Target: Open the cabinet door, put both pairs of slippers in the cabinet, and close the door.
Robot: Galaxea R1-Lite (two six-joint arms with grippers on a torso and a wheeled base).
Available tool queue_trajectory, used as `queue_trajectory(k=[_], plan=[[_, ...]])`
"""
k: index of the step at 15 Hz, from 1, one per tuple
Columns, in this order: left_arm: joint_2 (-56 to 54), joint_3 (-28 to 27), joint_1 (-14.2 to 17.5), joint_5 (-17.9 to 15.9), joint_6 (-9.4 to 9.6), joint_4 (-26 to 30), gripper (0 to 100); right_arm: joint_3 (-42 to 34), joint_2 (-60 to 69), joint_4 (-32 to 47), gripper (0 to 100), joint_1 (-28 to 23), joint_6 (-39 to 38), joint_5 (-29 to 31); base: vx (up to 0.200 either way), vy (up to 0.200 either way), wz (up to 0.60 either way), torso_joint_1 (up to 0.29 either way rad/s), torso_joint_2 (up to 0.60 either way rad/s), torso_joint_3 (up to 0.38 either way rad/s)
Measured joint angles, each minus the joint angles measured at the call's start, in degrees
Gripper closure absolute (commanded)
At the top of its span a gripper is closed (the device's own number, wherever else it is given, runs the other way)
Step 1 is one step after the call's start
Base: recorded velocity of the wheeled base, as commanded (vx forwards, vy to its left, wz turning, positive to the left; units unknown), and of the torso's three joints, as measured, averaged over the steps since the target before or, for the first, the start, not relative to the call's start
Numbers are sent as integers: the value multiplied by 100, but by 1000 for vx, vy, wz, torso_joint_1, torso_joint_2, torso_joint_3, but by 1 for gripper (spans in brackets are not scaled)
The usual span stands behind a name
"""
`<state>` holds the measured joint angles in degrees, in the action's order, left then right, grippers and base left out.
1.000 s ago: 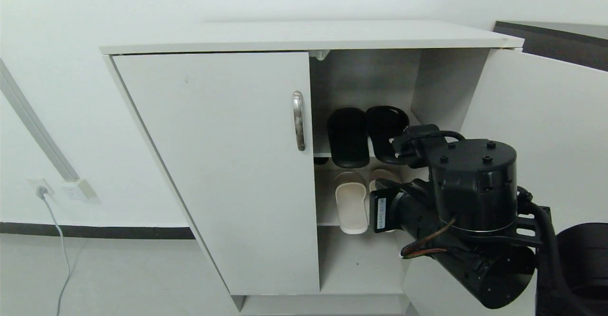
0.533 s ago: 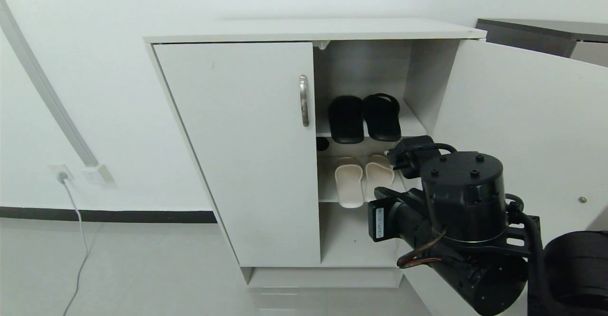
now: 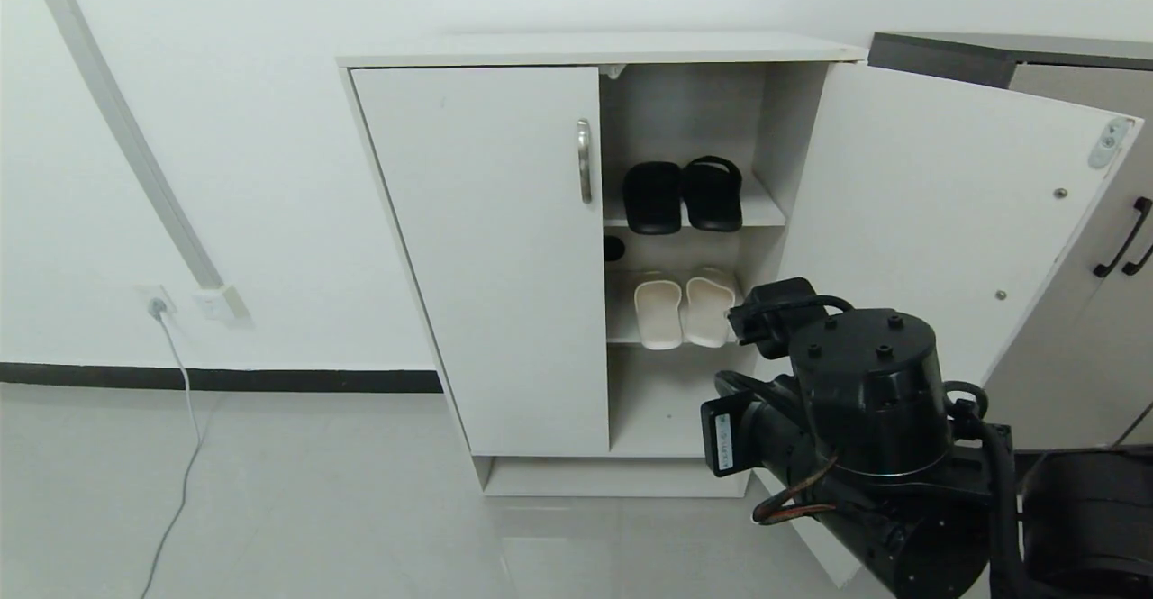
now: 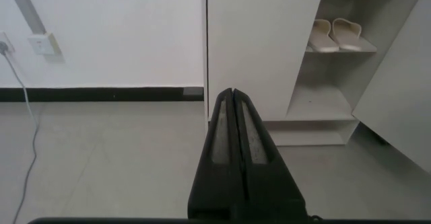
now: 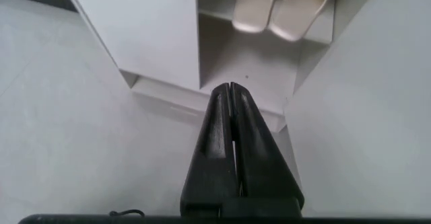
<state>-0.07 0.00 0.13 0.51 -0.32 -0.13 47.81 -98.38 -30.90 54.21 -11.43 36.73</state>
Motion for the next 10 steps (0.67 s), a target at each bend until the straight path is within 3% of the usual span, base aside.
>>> queue_trajectory(k=[10], plan=[[0,0,5,-2,5,0,100,-63,-55,11,100,-2,17,0,0,0,0,0,0,0]])
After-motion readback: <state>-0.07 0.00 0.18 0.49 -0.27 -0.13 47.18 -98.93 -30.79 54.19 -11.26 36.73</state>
